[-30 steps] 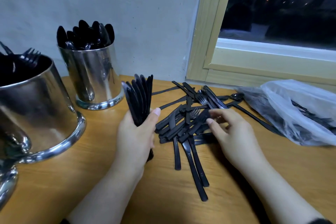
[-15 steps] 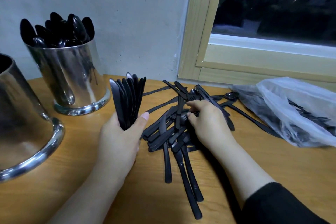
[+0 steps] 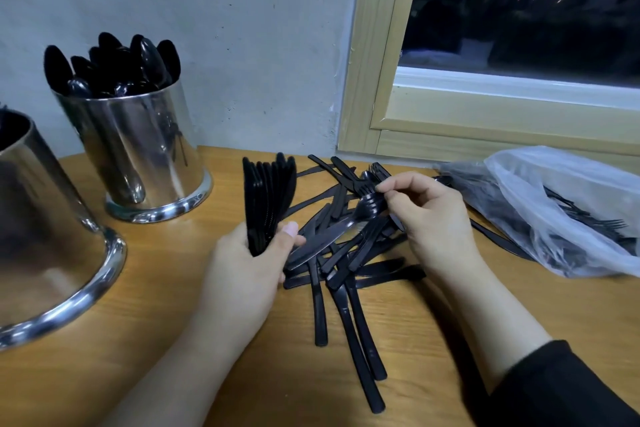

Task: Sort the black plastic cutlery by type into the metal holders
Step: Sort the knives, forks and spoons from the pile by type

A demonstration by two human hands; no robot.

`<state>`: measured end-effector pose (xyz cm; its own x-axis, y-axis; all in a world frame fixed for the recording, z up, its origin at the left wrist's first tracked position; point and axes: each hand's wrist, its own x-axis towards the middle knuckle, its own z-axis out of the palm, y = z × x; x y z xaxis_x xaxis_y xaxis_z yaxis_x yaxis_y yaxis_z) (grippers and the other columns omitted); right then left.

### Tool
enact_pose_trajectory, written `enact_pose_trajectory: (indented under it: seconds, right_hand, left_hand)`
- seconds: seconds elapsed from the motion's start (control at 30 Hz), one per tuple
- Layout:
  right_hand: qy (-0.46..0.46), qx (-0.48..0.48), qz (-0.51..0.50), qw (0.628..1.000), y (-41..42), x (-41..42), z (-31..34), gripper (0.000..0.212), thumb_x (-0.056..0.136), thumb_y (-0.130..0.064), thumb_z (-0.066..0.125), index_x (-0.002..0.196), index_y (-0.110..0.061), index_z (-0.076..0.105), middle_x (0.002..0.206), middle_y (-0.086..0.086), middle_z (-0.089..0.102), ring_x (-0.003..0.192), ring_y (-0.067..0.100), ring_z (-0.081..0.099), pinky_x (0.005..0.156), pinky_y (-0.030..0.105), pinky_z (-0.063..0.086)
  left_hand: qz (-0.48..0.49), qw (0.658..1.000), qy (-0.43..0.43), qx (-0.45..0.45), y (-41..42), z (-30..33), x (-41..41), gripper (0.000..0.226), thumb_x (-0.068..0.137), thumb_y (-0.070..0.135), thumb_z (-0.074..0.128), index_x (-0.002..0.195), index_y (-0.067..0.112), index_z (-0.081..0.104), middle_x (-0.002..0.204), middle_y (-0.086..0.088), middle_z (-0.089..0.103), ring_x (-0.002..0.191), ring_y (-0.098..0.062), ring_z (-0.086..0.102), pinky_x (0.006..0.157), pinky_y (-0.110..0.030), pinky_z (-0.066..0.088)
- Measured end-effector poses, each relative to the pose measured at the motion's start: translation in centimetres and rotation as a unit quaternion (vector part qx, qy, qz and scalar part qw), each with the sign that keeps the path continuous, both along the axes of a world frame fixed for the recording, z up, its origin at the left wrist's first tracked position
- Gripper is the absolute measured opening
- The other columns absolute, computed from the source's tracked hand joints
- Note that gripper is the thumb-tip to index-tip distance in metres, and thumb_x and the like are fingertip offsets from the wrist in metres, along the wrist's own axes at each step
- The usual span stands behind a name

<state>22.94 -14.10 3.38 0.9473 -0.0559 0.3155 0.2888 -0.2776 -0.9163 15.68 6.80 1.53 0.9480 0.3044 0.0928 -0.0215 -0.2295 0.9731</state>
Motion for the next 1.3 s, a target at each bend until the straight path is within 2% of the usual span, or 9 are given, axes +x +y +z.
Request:
enact_pose_trajectory:
  seconds: [0.13, 0.33, 0.43, 0.57, 0.7, 0.8, 0.93, 1.2, 1.3]
  right_hand:
    - [-0.067, -0.011, 0.002, 0.998, 1.4, -0.2, 0.0, 0.022, 0.092, -0.003, 0.065, 0.088, -0.023, 0.075, 0.091, -0.006, 0.072, 0.083, 0.003, 0.063, 0.078, 0.018, 0.048]
    - [-0.07, 0.041, -0.008, 0.997, 1.4, 0.1, 0.3, 0.014, 0.095, -0.015, 0.068, 0.105, -0.023, 0.072, 0.092, 0.001, 0.075, 0.088, 0.011, 0.07, 0.082, 0.02, 0.055]
    - [-0.066, 0.04, -0.069, 0.995, 0.3, 1.3, 0.2, 0.012, 0.097, -0.015, 0.065, 0.097, -0.026, 0.071, 0.08, -0.002, 0.073, 0.08, 0.013, 0.07, 0.079, 0.025, 0.054]
    - [-0.048, -0.131, -0.124, 0.982, -0.6, 3.5, -0.3, 0.006, 0.095, -0.028, 0.066, 0.097, -0.029, 0.072, 0.09, -0.011, 0.071, 0.088, 0.008, 0.065, 0.081, 0.029, 0.051]
    - [0.009, -0.336, -0.103, 0.936, -0.2, 5.6, -1.4, 0.034, 0.094, -0.037, 0.066, 0.123, -0.02, 0.069, 0.119, 0.001, 0.066, 0.115, 0.021, 0.059, 0.095, 0.031, 0.044]
    - [0.034, -0.406, -0.105, 0.907, 0.8, 7.2, -1.6, 0.047, 0.092, -0.047, 0.065, 0.131, -0.02, 0.065, 0.124, 0.006, 0.06, 0.12, 0.03, 0.054, 0.1, 0.048, 0.045]
    - [0.075, -0.448, -0.108, 0.885, 1.9, 8.2, -1.7, 0.048, 0.088, -0.051, 0.069, 0.126, -0.022, 0.067, 0.123, 0.005, 0.059, 0.12, 0.032, 0.052, 0.099, 0.048, 0.043]
    - [0.036, -0.383, -0.108, 0.917, 1.5, 8.1, -2.0, 0.025, 0.092, -0.033, 0.065, 0.111, -0.018, 0.071, 0.108, 0.007, 0.066, 0.105, 0.031, 0.06, 0.092, 0.045, 0.05]
    - [0.008, -0.244, -0.105, 0.964, 0.5, 7.3, -1.1, 0.012, 0.096, -0.03, 0.062, 0.094, -0.021, 0.07, 0.08, -0.004, 0.067, 0.072, 0.01, 0.061, 0.062, 0.014, 0.046]
  left_hand:
    - [-0.046, 0.999, 0.009, -0.01, -0.2, 0.2, 0.0, 0.013, 0.099, 0.038, 0.06, 0.092, 0.032, 0.069, 0.078, 0.009, 0.077, 0.052, -0.008, 0.053, 0.061, -0.033, 0.048]
    - [-0.044, 0.999, 0.006, -0.024, 0.0, -0.3, 0.5, 0.013, 0.098, 0.027, 0.065, 0.088, 0.034, 0.071, 0.077, 0.006, 0.074, 0.054, -0.012, 0.052, 0.065, -0.039, 0.049]
    - [-0.025, 0.998, -0.005, -0.062, 0.2, -0.4, 0.7, 0.014, 0.098, 0.024, 0.067, 0.094, 0.037, 0.071, 0.077, 0.006, 0.074, 0.052, -0.011, 0.05, 0.063, -0.039, 0.047]
    - [0.031, 0.994, -0.028, -0.1, 0.6, -0.8, 1.0, 0.014, 0.098, 0.027, 0.067, 0.094, 0.039, 0.072, 0.078, 0.002, 0.073, 0.055, -0.013, 0.051, 0.064, -0.035, 0.043]
    - [0.043, 0.995, -0.034, -0.083, 0.6, -1.1, 1.2, 0.014, 0.097, 0.029, 0.066, 0.091, 0.042, 0.071, 0.08, 0.013, 0.074, 0.057, -0.004, 0.054, 0.069, -0.033, 0.046]
    - [0.051, 0.993, -0.033, -0.098, 0.6, -1.3, 1.3, 0.016, 0.095, 0.03, 0.068, 0.093, 0.046, 0.07, 0.085, 0.012, 0.075, 0.066, -0.008, 0.055, 0.072, -0.033, 0.048]
    - [0.063, 0.993, -0.027, -0.093, 0.6, -1.4, 1.6, 0.025, 0.094, 0.03, 0.07, 0.083, 0.052, 0.073, 0.091, 0.016, 0.076, 0.065, -0.009, 0.056, 0.071, -0.036, 0.048]
    - [0.071, 0.993, -0.028, -0.088, 0.5, -1.1, 1.5, 0.037, 0.093, 0.032, 0.068, 0.077, 0.065, 0.068, 0.084, -0.014, 0.07, 0.054, -0.021, 0.049, 0.058, -0.04, 0.044]
    - [0.072, 0.993, -0.024, -0.088, 0.6, -1.2, 1.3, 0.029, 0.095, 0.031, 0.067, 0.081, 0.056, 0.071, 0.081, -0.014, 0.069, 0.051, -0.017, 0.049, 0.055, -0.038, 0.045]
